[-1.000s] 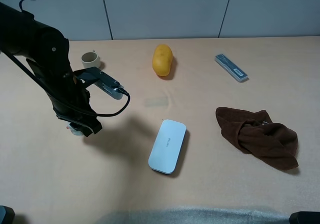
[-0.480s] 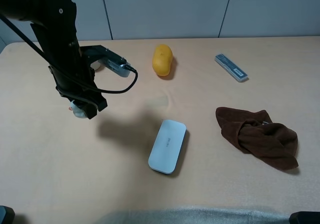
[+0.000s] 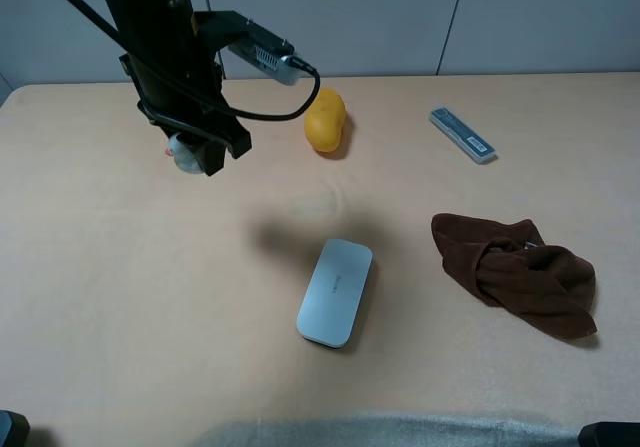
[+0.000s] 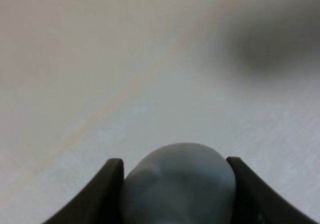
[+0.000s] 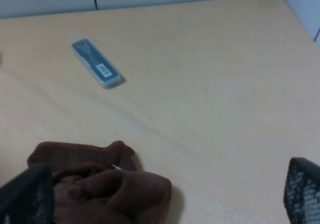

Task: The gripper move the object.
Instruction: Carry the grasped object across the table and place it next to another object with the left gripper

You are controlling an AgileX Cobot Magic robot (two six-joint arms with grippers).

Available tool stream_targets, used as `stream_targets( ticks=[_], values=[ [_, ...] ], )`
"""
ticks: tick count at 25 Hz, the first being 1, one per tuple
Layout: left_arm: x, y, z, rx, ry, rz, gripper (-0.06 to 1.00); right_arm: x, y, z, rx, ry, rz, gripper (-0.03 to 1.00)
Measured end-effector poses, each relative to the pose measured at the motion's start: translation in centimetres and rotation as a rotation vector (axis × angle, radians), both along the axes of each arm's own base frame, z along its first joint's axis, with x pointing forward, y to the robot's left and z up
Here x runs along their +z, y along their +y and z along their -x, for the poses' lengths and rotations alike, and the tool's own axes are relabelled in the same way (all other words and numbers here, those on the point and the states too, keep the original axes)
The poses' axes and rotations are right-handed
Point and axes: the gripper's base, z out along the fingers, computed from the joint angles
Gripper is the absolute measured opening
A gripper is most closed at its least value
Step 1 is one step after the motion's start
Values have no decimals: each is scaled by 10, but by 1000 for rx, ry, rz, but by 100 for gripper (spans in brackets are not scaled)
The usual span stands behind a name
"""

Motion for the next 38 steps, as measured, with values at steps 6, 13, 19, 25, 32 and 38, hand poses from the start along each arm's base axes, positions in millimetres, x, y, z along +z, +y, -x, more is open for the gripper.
stream_targets(
  ticks=[6,13,19,25,32,38],
  values=[
    [6,-33,-14,-40,6,-9,44,0,0,0,0,0,0,69],
    [-2,-76,-27,-97,3,-4,43,0,0,0,0,0,0,69],
    [-3,-111,-40,-130,-28,31,43,0,0,0,0,0,0,69],
    [-16,-143,-54,-161,-55,72,43,0,0,0,0,0,0,69],
    [-36,-169,-65,-189,-88,103,43,0,0,0,0,0,0,69],
    [-60,-185,-75,-197,-123,186,43,0,0,0,0,0,0,69]
  ],
)
